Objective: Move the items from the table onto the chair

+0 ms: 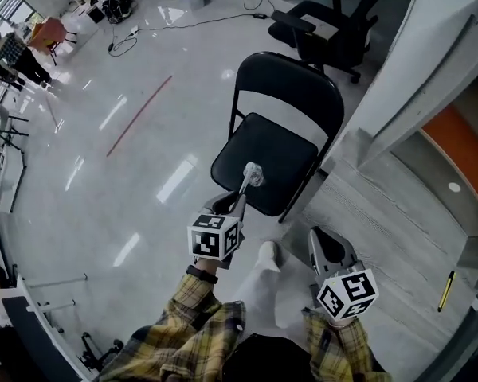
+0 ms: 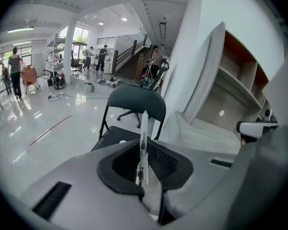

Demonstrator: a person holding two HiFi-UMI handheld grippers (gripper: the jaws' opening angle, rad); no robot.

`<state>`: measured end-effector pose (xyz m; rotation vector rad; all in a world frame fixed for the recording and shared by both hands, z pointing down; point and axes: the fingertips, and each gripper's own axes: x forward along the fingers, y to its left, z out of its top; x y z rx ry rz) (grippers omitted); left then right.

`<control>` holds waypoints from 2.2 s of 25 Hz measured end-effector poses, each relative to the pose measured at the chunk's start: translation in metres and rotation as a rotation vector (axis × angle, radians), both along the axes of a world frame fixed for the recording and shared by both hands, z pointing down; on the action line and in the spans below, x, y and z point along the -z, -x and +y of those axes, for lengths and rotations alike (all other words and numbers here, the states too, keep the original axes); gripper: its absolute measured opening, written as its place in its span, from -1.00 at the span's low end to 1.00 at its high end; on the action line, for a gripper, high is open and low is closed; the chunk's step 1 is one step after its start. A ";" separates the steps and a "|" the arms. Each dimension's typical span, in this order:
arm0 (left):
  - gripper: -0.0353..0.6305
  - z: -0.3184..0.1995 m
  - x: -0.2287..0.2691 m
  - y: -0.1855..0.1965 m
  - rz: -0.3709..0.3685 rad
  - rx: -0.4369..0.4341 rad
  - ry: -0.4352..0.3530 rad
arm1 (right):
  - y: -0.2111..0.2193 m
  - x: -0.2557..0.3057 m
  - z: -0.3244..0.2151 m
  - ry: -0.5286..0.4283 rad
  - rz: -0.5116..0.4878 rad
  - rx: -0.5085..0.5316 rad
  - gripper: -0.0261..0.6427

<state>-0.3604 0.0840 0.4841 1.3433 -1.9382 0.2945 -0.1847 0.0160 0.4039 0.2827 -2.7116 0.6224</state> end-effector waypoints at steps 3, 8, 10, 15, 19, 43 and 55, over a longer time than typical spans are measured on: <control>-0.73 0.013 -0.027 0.036 0.003 0.015 0.031 | 0.031 -0.016 0.013 0.021 0.015 0.011 -0.87; -0.73 0.012 -0.094 0.068 0.036 0.020 0.086 | 0.059 -0.045 0.024 0.084 0.038 0.030 -0.87; -0.73 0.007 -0.122 0.079 0.045 0.030 0.100 | 0.069 -0.061 0.026 0.103 0.055 0.034 -0.87; -0.73 -0.002 -0.197 0.103 0.066 0.042 0.151 | 0.094 -0.090 0.023 0.133 0.070 0.030 -0.87; -0.73 -0.008 -0.263 0.118 0.091 0.058 0.216 | 0.107 -0.104 0.012 0.179 0.037 0.006 -0.87; -0.65 -0.012 -0.390 0.144 0.204 0.111 0.361 | 0.123 -0.116 -0.029 0.203 -0.015 -0.066 -0.87; -0.67 0.061 -0.285 0.072 0.381 0.168 0.174 | 0.084 -0.070 -0.025 0.162 -0.068 -0.117 -0.87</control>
